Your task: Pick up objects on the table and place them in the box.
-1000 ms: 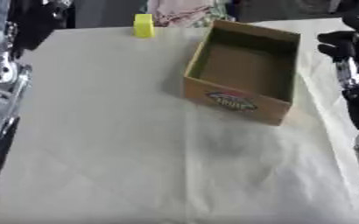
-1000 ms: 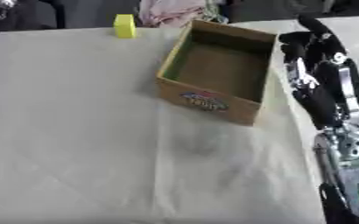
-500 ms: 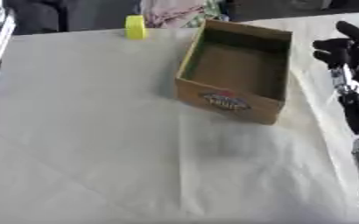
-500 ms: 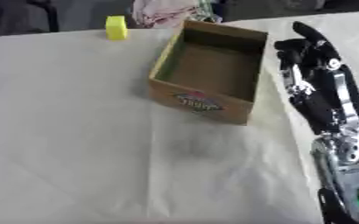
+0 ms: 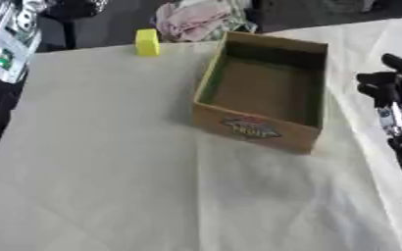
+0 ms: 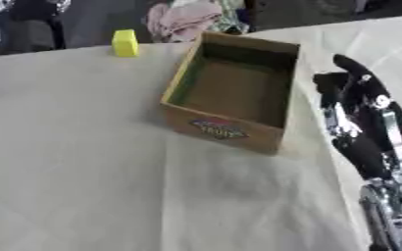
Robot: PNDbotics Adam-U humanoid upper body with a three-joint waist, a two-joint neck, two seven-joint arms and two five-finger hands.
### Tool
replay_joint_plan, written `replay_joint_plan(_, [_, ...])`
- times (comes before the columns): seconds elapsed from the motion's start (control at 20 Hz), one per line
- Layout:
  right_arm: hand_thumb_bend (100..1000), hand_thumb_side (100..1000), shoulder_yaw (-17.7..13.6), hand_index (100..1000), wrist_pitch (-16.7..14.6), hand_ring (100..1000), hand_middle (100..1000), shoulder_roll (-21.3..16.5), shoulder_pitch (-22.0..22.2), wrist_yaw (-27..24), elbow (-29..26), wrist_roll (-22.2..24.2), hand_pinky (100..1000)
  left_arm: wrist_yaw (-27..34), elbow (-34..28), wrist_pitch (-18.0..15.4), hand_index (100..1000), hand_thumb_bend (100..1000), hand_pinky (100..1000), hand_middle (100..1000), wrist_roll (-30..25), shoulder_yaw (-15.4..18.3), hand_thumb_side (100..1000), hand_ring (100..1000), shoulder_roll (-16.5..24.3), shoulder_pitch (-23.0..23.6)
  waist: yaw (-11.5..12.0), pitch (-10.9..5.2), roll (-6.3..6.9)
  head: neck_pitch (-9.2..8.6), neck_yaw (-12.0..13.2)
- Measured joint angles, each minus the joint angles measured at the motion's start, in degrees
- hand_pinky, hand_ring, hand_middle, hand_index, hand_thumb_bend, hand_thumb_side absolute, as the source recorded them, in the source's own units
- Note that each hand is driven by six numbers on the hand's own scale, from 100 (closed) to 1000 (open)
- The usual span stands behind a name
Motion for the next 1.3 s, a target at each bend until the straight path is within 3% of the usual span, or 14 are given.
replay_joint_plan(0.35, [100,445,0.0,909,-0.4,828,658,-0.5,-1.3,1.6,-1.8,0.4,855,-6.4,4.9,0.6,844,291,678,766,2.5,2.3,515,754,-0.3,-3.0,-2.7,3.34,1.59,-3.59,1.8])
replay_joint_plan(0.65, [100,446,0.1,909,-0.6,829,656,-0.5,-1.6,2.7,-2.4,0.5,856,-11.9,7.9,1.4,854,258,717,784,3.0,4.0,432,770,-0.2,-5.1,-4.1,5.8,2.19,-5.81,3.4])
replay_joint_plan(0.95, [100,449,0.0,909,-0.6,830,654,-0.5,-2.1,3.3,-2.8,0.5,858,-16.7,10.0,1.9,855,188,737,791,1.3,5.2,333,772,-0.2,-6.2,-4.9,8.11,2.71,-6.43,4.4])
replay_joint_plan(1.3, [100,450,0.0,907,-0.7,830,653,-0.5,-2.8,3.6,-3.1,0.6,859,-21.8,11.4,2.8,852,132,737,787,-0.2,6.1,279,766,-0.2,-6.5,-5.8,9.76,3.15,-7.16,5.3])
